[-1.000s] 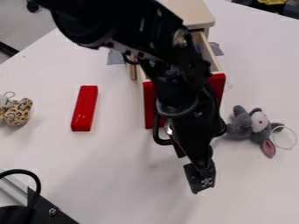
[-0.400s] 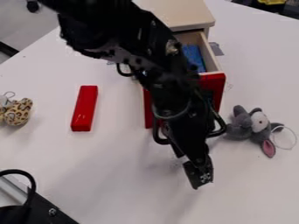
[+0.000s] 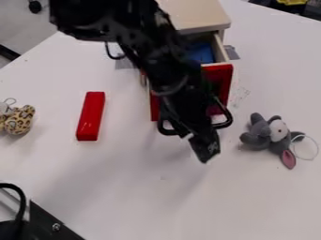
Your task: Fermer le tiroir
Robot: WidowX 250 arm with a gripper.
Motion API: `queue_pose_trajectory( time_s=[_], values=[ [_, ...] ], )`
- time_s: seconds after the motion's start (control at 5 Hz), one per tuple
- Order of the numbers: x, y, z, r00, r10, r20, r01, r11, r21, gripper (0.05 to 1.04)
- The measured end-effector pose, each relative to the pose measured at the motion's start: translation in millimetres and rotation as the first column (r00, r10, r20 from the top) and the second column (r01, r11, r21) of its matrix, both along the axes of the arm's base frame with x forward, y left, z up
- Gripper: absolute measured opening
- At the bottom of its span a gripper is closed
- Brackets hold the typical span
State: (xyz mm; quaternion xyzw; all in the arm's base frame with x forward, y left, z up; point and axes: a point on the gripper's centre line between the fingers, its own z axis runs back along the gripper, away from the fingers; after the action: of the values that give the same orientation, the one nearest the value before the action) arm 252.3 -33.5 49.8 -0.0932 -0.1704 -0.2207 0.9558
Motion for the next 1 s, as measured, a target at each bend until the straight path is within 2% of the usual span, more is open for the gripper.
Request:
queue_pose_trajectory(
  time_s=[0.2, 0.4, 0.8, 1.0],
  values=[
    [9.9, 15.9, 7.9, 0.998, 0.057, 0.035, -0.056, 0.998, -0.029, 0.999],
    [14.0, 27.2, 10.8, 0.995, 0.079, 0.062, -0.078, 0.997, -0.031, 0.999],
    [22.0, 35.0, 9.2, 0.994, 0.089, 0.063, -0.087, 0.996, -0.034, 0.999],
    [36.7, 38.8, 8.6, 0.992, 0.101, 0.079, -0.098, 0.994, -0.04, 0.999]
  ],
)
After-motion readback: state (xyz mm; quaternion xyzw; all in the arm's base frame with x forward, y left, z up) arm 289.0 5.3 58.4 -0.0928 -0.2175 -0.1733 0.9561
